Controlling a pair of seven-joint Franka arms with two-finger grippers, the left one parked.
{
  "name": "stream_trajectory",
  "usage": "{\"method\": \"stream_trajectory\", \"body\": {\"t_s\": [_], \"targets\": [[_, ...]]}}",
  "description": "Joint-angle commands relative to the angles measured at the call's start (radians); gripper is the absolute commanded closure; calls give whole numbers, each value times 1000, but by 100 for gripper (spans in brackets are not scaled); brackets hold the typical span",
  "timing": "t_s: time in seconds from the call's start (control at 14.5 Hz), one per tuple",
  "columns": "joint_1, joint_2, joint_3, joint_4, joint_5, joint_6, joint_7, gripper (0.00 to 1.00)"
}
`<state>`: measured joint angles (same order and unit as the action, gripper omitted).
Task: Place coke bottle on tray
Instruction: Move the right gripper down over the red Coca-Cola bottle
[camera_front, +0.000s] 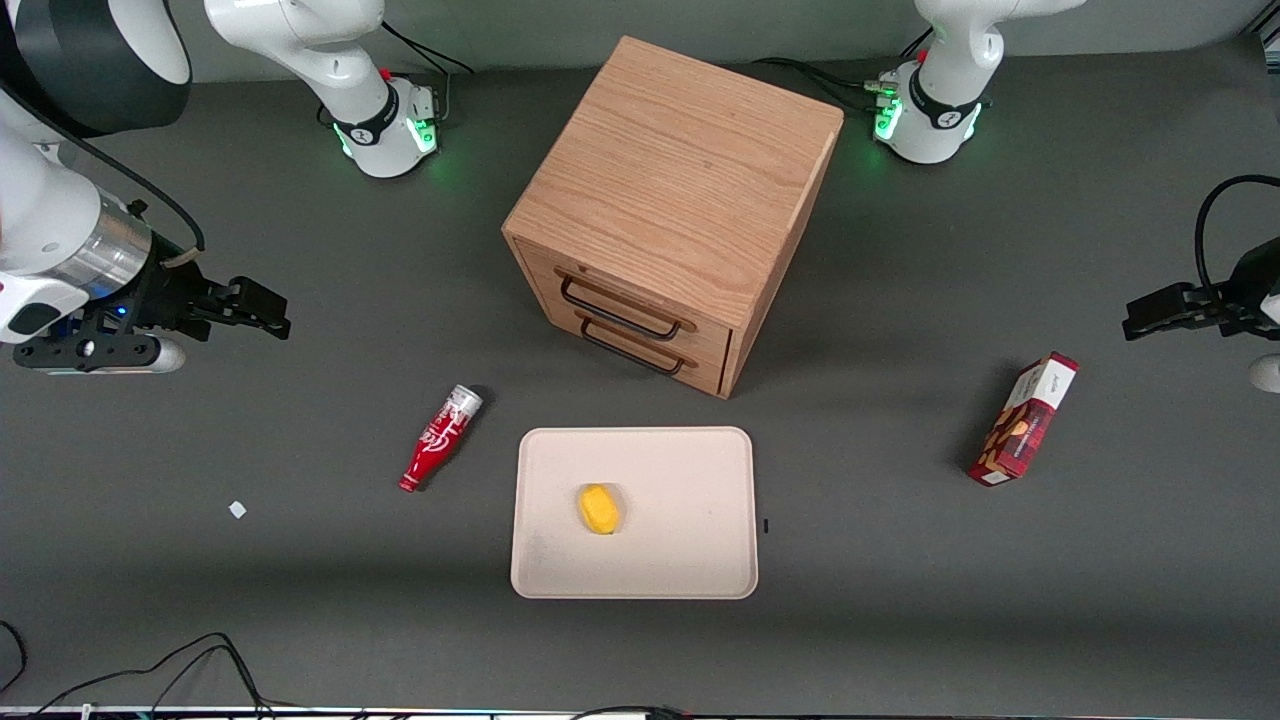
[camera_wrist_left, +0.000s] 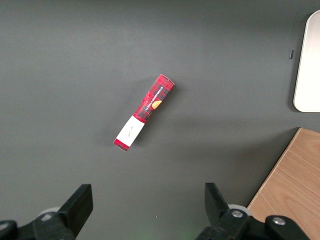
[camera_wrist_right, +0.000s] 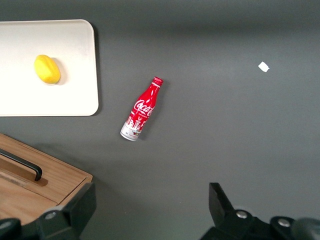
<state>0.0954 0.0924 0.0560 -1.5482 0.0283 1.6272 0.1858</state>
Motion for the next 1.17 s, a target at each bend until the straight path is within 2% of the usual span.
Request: {"method": "stream_trajectory", "body": {"t_s": [0.0,0.55,0.76,1.1], "targets": [[-6,-8,-1,11,15,-32,-2,0],[-29,13,-2,3,48,-27,9,0],[-43,-15,1,-152,81,81,225,0],[-31,-36,22,-372,68,313,401,0]]}}
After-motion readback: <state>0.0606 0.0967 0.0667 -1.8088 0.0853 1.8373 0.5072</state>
